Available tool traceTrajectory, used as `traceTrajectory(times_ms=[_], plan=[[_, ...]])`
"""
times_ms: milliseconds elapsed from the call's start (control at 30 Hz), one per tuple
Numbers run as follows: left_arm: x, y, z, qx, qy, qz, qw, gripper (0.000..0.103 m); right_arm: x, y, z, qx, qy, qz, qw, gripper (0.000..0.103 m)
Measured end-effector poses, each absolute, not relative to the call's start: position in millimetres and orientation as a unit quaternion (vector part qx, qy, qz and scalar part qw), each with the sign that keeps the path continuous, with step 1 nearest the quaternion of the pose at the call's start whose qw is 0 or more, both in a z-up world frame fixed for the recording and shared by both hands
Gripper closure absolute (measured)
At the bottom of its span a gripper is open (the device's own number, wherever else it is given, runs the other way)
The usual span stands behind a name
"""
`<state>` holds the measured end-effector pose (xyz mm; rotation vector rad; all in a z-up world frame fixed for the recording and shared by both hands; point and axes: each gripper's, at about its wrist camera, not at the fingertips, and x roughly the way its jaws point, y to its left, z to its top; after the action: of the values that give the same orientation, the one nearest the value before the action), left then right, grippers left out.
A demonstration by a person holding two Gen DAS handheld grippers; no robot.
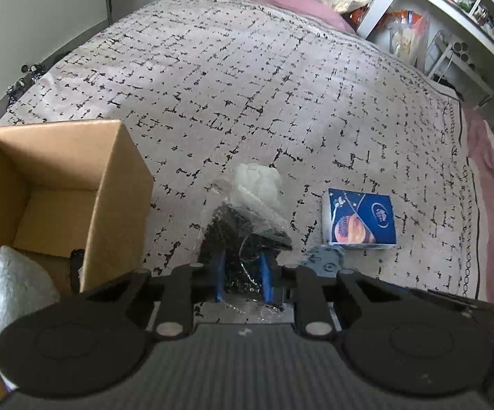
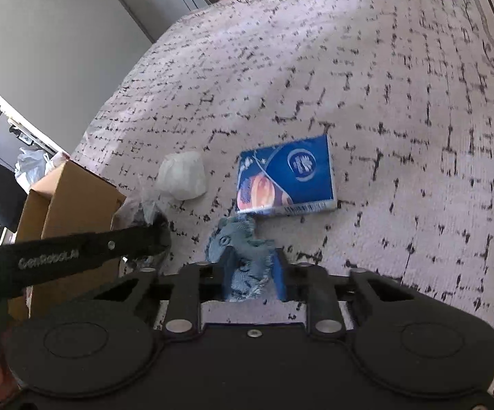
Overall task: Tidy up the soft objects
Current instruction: 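Carry the plush with the right gripper while the left gripper carries the black bag to the box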
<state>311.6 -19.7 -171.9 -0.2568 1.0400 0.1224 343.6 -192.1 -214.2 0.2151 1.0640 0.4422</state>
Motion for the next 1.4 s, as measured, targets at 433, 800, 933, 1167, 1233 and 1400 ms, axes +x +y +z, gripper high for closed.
traceTrajectory(times_ms=[433, 800, 933, 1167, 1233, 1400], plan=[[275.4, -18.3, -136.7, -0.131, 0.459, 0.057, 0.877, 0.083, 324.8, -211.1, -185.5, 0.139, 0.458, 0.224, 0.849, 0.103], [246.4, -14.3, -95.8, -0.139, 0.432, 0.055, 0.889, 0.083, 304.3, -224.5, -164.6, 0.166, 0.439, 0.217, 0.856, 0.103], [240.0, -9.3, -85.3, -0.144, 0.425, 0.052, 0.892, 0.083, 295.2, -226.6, -155.5, 0.168, 0.428, 0.214, 0.862, 0.103], [230.6, 3.2, -72.6, -0.151, 0.414, 0.049, 0.896, 0.083, 281.7, -229.6, -130.1, 0.164, 0.394, 0.210, 0.880, 0.103], [227.5, 7.8, -70.1, -0.156, 0.410, 0.050, 0.897, 0.083, 280.3, -228.5, -125.7, 0.158, 0.389, 0.205, 0.884, 0.103], [222.2, 19.0, -66.0, -0.164, 0.404, 0.048, 0.899, 0.083, 273.9, -224.1, -119.1, 0.153, 0.383, 0.198, 0.889, 0.103]])
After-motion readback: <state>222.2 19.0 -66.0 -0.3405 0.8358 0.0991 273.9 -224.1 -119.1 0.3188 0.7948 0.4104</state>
